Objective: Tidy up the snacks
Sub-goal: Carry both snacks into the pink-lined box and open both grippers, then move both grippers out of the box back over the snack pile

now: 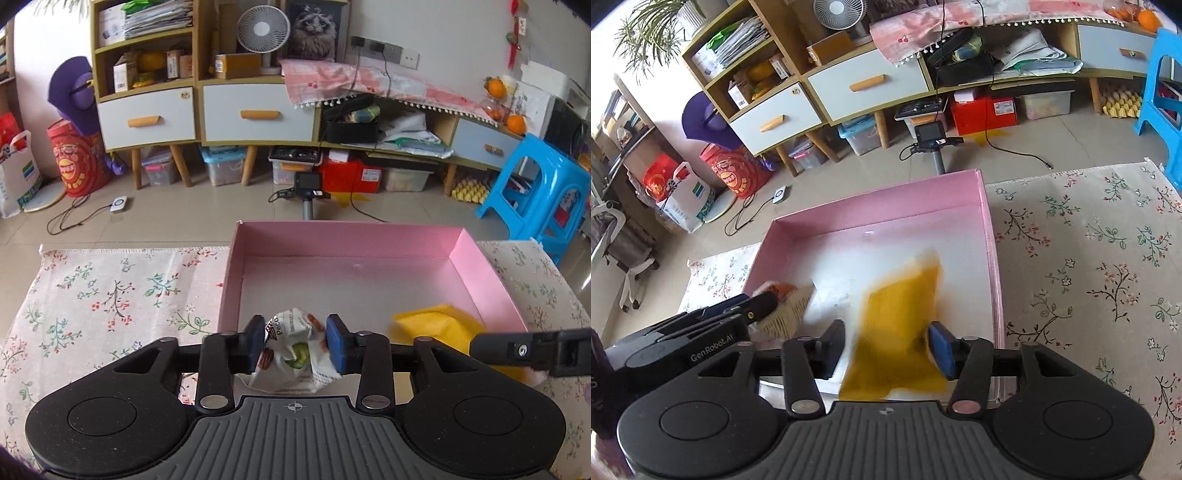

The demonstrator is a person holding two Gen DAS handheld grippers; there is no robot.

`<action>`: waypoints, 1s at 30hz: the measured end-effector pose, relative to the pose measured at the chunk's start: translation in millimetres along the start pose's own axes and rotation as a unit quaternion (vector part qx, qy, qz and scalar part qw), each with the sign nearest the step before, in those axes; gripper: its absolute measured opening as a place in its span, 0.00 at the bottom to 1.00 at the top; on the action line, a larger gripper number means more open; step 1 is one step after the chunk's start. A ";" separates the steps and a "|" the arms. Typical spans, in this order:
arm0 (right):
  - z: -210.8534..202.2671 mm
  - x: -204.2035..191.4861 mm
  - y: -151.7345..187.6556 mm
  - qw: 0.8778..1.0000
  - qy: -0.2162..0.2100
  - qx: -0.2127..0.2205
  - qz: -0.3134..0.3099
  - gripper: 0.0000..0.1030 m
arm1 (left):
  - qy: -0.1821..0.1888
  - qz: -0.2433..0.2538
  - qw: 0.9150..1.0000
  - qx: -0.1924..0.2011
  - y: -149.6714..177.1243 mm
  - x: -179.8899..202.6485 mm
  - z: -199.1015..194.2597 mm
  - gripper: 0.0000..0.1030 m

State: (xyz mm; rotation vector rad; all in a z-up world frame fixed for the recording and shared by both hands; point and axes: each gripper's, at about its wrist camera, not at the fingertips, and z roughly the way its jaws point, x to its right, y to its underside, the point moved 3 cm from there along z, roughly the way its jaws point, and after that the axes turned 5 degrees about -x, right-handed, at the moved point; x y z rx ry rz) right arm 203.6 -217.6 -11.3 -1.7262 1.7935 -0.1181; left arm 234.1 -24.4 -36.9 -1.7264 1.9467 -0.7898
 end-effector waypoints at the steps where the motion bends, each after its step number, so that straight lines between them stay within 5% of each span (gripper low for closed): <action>1: -0.7 0.0 0.2 1.000 0.000 0.001 0.000 0.50 | -0.001 0.004 1.000 -0.001 0.1 1.2 -0.6 0.40; 8: -8.6 -5.4 2.3 1.000 0.006 0.005 -0.002 0.61 | 0.003 0.017 1.000 -0.001 3.5 4.5 -12.5 0.67; 30: -53.4 -39.6 30.4 0.998 0.039 0.024 -0.048 0.85 | 0.026 0.019 0.999 -0.032 39.7 -11.5 -81.1 0.88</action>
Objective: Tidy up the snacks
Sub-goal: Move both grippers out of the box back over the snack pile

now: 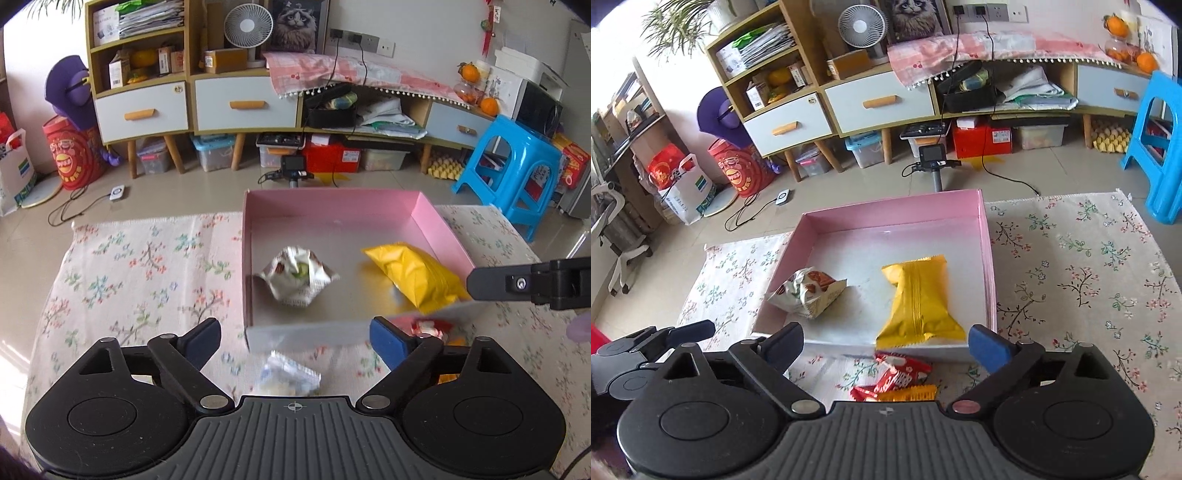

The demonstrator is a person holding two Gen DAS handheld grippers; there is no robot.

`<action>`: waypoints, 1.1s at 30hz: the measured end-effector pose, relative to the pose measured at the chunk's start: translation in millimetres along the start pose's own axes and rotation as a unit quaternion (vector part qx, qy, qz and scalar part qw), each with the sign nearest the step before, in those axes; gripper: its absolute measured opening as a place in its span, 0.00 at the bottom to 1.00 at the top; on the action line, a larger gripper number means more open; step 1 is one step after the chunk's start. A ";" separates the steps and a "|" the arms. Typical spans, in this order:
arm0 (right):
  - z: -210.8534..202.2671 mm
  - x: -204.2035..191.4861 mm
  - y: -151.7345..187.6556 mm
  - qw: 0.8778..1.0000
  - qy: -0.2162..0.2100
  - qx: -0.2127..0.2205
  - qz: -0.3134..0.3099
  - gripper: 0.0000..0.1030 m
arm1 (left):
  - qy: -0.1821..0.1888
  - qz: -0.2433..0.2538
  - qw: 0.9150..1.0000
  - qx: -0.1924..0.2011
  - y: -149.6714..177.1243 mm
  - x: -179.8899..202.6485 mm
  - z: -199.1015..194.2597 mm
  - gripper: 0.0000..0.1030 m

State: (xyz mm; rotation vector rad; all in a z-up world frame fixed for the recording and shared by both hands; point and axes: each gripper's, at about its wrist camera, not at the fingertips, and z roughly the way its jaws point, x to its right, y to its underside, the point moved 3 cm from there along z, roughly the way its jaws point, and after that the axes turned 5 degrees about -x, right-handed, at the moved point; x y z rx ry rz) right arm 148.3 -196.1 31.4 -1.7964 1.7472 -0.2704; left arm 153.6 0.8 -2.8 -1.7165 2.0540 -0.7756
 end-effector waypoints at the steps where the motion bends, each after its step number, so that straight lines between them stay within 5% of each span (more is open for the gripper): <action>1: -1.7 -2.0 1.5 1.000 0.000 0.000 -0.004 0.85 | 0.001 0.000 1.000 -0.003 2.5 -0.4 -2.6 0.89; 23: -20.6 -9.8 88.6 0.994 -0.021 0.017 -0.106 0.89 | 0.071 0.014 0.997 0.003 77.4 -25.2 -42.5 0.95; 33: -18.9 -0.7 139.4 0.989 -0.007 0.014 -0.149 0.89 | 0.110 0.089 0.990 0.006 115.3 -33.8 -42.4 0.95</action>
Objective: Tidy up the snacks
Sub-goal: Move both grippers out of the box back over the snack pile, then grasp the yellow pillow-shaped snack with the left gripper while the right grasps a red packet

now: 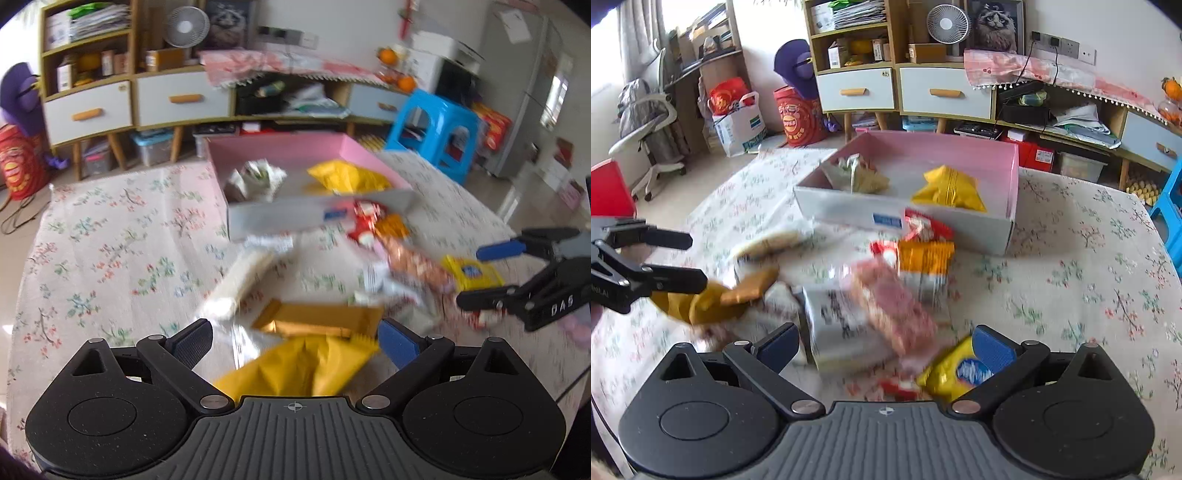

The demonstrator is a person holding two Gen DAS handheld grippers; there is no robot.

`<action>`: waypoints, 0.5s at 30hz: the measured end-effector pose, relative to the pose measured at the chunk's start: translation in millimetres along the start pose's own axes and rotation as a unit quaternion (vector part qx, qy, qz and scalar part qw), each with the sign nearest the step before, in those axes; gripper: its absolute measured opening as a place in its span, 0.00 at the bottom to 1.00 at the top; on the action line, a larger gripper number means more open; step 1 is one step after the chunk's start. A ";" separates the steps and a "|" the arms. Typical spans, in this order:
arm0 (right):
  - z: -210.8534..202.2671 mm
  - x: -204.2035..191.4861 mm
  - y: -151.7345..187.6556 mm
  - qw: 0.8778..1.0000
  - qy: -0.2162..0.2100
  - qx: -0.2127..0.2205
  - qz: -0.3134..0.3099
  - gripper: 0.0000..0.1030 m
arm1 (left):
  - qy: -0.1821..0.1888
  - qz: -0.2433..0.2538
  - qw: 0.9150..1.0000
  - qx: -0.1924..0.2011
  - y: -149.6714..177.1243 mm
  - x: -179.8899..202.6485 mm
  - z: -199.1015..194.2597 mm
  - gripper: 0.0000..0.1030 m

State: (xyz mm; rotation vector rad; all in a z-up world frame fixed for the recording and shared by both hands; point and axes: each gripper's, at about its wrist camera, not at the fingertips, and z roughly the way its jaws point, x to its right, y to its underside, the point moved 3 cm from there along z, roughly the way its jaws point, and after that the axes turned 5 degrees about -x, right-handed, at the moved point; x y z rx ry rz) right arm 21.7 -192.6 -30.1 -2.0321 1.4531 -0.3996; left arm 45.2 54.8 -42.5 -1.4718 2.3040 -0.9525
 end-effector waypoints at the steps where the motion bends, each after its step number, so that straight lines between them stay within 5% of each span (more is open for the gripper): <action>1: -0.8 -0.1 5.4 1.000 0.000 0.000 -0.001 0.89 | 0.007 0.004 1.000 -0.003 4.4 -0.6 1.3 0.95; 15: 3.2 -6.7 55.5 0.999 -0.007 -0.041 -0.018 0.88 | 0.028 0.037 0.999 -0.027 28.1 4.3 5.3 0.95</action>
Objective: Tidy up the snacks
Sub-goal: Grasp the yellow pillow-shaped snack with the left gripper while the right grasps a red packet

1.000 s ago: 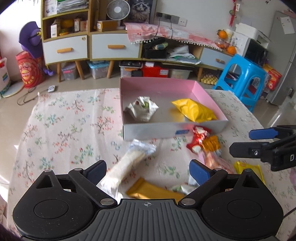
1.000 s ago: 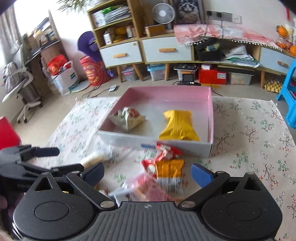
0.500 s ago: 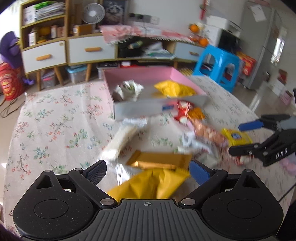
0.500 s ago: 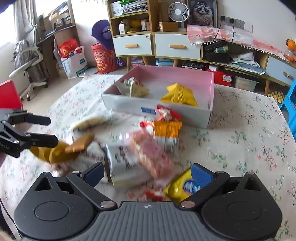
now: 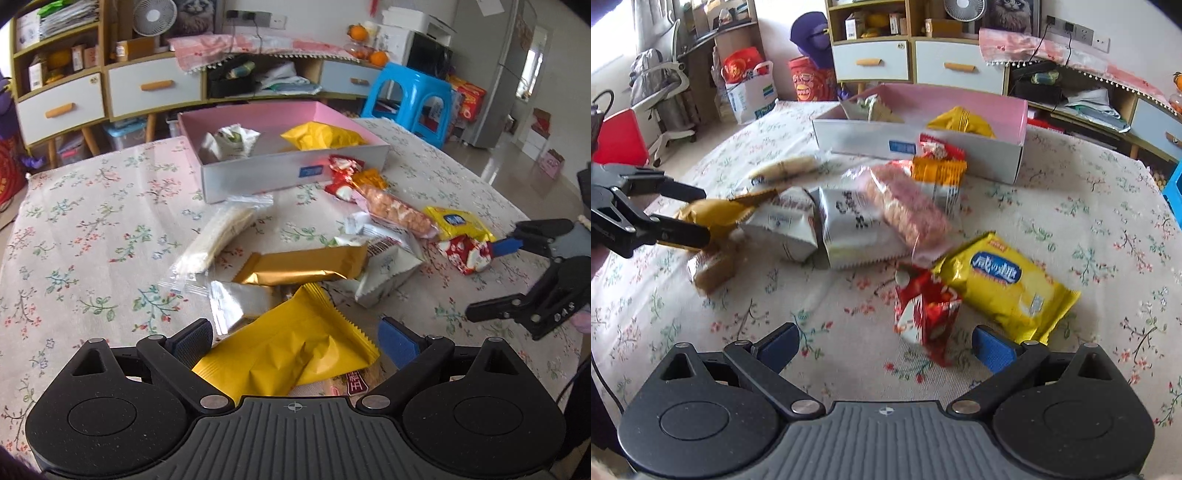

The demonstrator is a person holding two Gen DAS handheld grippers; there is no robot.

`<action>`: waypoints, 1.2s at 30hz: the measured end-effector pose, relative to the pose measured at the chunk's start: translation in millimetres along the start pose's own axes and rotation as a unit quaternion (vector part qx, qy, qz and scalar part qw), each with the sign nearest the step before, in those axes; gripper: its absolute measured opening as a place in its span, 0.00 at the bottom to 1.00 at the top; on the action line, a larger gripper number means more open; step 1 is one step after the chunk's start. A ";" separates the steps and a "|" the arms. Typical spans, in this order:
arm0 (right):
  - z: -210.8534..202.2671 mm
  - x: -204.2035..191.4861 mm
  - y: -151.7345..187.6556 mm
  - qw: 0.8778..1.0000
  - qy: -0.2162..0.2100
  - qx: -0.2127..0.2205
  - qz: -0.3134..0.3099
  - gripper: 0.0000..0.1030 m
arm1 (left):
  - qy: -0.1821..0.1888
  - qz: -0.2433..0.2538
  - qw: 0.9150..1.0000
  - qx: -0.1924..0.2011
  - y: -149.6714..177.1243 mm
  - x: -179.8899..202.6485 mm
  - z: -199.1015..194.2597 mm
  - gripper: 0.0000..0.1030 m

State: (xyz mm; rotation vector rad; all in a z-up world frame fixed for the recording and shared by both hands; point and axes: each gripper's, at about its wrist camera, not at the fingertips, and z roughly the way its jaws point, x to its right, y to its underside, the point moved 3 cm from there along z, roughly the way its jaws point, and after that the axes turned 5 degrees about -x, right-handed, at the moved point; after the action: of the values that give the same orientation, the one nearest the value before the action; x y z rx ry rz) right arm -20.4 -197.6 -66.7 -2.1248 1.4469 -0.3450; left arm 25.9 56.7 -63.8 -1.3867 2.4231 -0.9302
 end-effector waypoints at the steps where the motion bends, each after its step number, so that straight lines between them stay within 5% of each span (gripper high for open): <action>1: 1.2 0.4 0.6 1.000 0.000 -0.002 0.003 0.88 | 0.003 0.002 1.000 -0.004 0.8 -0.1 0.6 0.95; 11: 4.3 6.5 -5.0 1.000 0.011 0.009 0.014 0.84 | 0.012 0.011 0.999 -0.029 8.1 -0.5 4.9 0.94; 24: 2.1 6.1 -7.7 1.000 0.013 0.018 0.007 0.61 | 0.024 0.020 0.999 -0.037 7.1 2.9 3.7 0.79; 36: 0.6 3.8 -8.9 1.000 0.014 0.020 0.000 0.41 | 0.085 0.053 0.993 -0.069 3.1 4.1 -12.0 0.87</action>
State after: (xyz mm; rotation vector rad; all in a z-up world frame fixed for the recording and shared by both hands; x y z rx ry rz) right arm -11.6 -198.4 -62.5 -2.0963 1.4427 -0.4017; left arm 16.0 59.5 -55.8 -1.2516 2.7052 -0.9044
